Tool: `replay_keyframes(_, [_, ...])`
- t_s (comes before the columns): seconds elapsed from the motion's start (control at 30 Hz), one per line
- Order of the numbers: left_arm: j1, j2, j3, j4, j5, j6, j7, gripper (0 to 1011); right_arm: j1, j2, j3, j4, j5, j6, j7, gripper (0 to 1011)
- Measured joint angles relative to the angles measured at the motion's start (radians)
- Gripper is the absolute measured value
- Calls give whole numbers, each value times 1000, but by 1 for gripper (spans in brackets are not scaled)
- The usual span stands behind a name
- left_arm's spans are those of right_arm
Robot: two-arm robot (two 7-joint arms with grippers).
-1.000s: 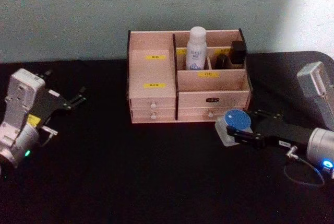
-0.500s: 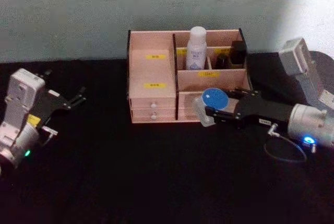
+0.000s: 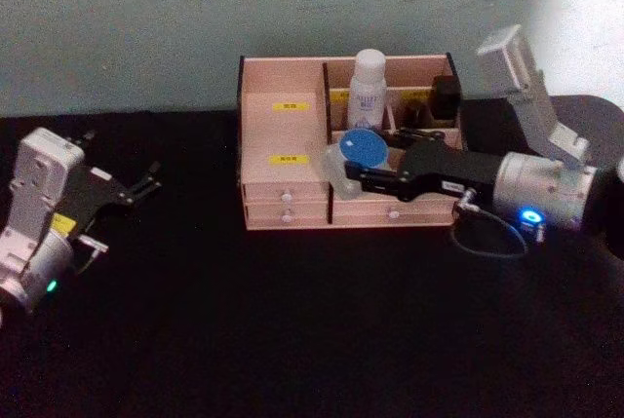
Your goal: Pick up the facial cleanser and watermelon frost from the table and place them into the tiered storage box.
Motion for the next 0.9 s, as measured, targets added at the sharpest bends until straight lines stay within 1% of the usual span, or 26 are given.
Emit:
replay_keyframes(0.07, [0,0,0,0,0,0,0,1001,17,-11,-10,17,1,2,4,715])
replay_keyframes(0.1, [0,0,0,0,0,0,0,1001,37,-23,-20,40,1,2,8,715])
replay_keyframes(0.2, [0,0,0,0,0,0,0,1001,70,-46,-39,77,-2,-1,11,715])
replay_keyframes(0.27, [0,0,0,0,0,0,0,1001,86,-57,-48,93,-5,-3,11,715])
replay_keyframes(0.37, [0,0,0,0,0,0,0,1001,120,-84,-65,131,-16,-6,10,715])
replay_keyframes(0.47, [0,0,0,0,0,0,0,1001,137,-99,-73,151,-21,-6,3,715])
replay_keyframes(0.5, [0,0,0,0,0,0,0,1001,147,-111,-78,163,-25,-5,-4,715])
replay_keyframes(0.67, [0,0,0,0,0,0,0,1001,175,-147,-88,203,-33,2,-21,715])
replay_keyframes(0.7, [0,0,0,0,0,0,0,1001,185,-160,-90,218,-36,4,-26,715])
replay_keyframes(0.9, [0,0,0,0,0,0,0,1001,220,-202,-97,277,-48,6,-40,715])
